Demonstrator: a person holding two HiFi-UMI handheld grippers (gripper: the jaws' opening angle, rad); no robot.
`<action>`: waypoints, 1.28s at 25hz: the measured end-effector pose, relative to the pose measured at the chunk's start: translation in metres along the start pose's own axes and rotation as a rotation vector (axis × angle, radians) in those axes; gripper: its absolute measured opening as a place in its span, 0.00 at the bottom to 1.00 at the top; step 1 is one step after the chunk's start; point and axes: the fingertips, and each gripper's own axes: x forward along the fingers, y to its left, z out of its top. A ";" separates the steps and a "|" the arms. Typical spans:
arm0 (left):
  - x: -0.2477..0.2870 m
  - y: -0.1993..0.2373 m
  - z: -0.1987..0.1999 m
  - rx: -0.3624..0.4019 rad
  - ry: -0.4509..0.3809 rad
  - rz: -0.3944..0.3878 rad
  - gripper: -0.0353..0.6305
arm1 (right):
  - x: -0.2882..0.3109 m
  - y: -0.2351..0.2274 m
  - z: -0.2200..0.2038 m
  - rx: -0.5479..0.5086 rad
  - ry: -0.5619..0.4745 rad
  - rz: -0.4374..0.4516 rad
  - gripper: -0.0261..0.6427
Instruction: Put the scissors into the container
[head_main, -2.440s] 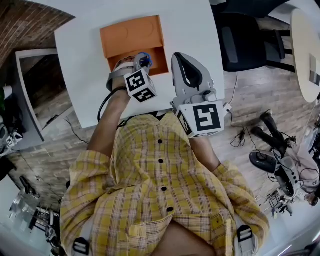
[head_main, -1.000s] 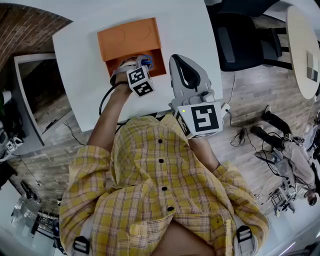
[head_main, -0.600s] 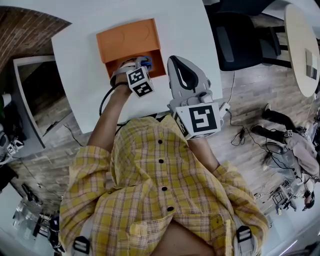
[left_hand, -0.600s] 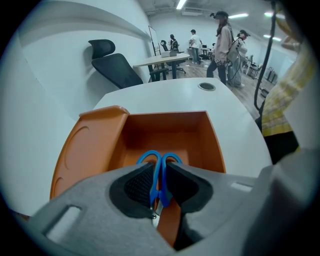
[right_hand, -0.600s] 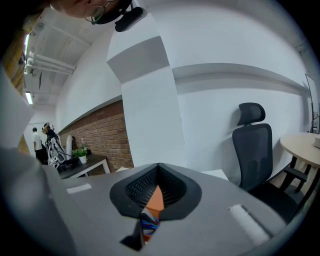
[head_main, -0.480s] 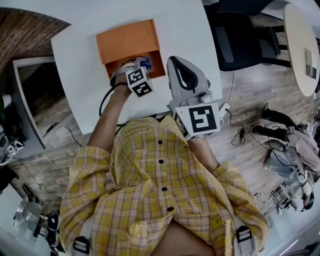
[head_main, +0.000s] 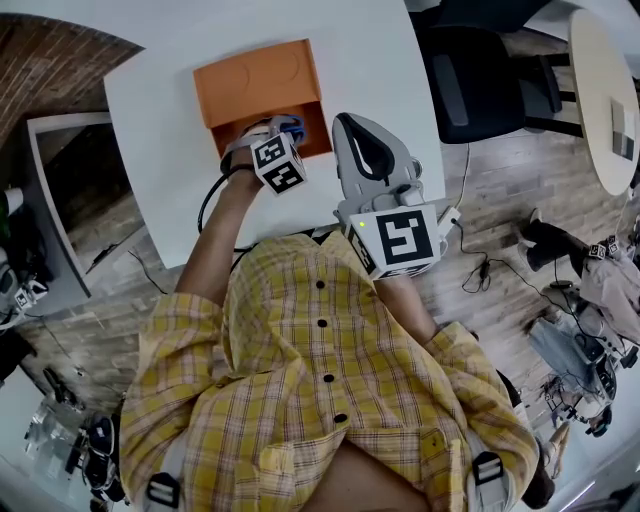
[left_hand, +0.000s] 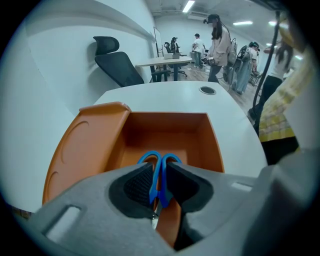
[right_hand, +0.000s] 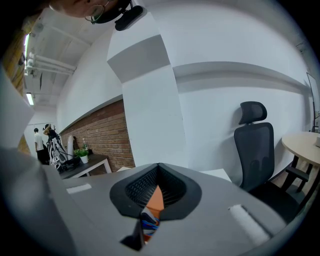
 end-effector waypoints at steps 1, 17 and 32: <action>-0.001 0.000 0.000 -0.003 -0.002 -0.001 0.20 | 0.001 0.001 0.000 0.000 0.003 0.005 0.05; -0.030 0.007 0.008 -0.102 -0.049 0.018 0.20 | -0.005 0.004 0.003 -0.004 0.001 0.015 0.05; -0.085 0.017 0.030 -0.279 -0.160 0.128 0.10 | -0.018 0.006 0.015 -0.023 -0.025 0.062 0.05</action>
